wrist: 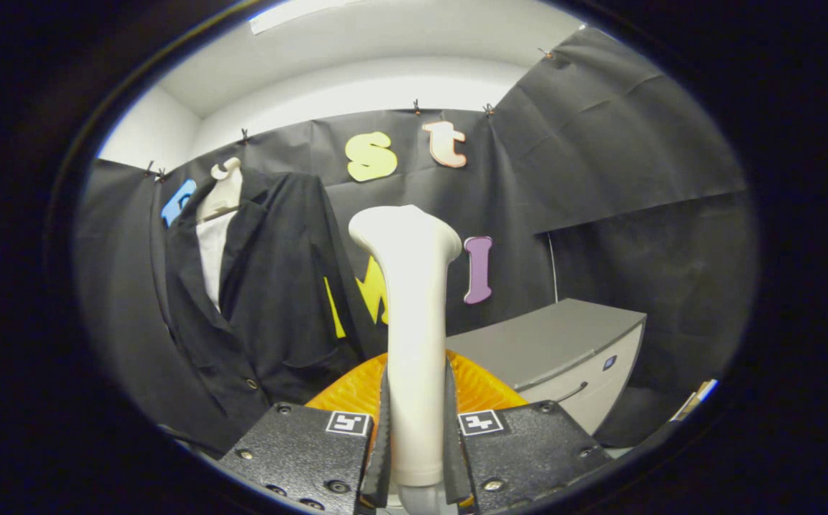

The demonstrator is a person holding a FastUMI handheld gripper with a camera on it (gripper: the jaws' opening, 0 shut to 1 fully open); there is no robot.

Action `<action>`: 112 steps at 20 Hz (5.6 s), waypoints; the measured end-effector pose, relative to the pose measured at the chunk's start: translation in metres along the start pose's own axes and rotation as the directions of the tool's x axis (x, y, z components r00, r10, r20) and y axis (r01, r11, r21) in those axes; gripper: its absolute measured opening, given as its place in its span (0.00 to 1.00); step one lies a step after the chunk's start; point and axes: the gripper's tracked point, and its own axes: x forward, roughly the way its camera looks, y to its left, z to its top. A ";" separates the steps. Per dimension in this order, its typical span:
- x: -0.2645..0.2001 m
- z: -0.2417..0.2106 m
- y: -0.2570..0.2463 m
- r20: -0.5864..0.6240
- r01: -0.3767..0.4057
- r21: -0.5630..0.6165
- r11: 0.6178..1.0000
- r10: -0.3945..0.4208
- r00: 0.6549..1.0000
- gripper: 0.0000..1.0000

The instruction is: Iron the clothes twice with a garment steamer, once on the left side and once on the right side.

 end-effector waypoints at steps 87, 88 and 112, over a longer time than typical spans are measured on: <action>-0.020 -0.301 0.085 -0.482 -0.145 -0.332 0.932 -0.035 0.876 0.32; -0.020 -0.305 0.084 -0.489 -0.145 -0.334 0.932 -0.040 0.871 0.32; -0.045 -0.037 0.247 0.115 -0.260 -0.230 0.938 0.292 0.949 0.32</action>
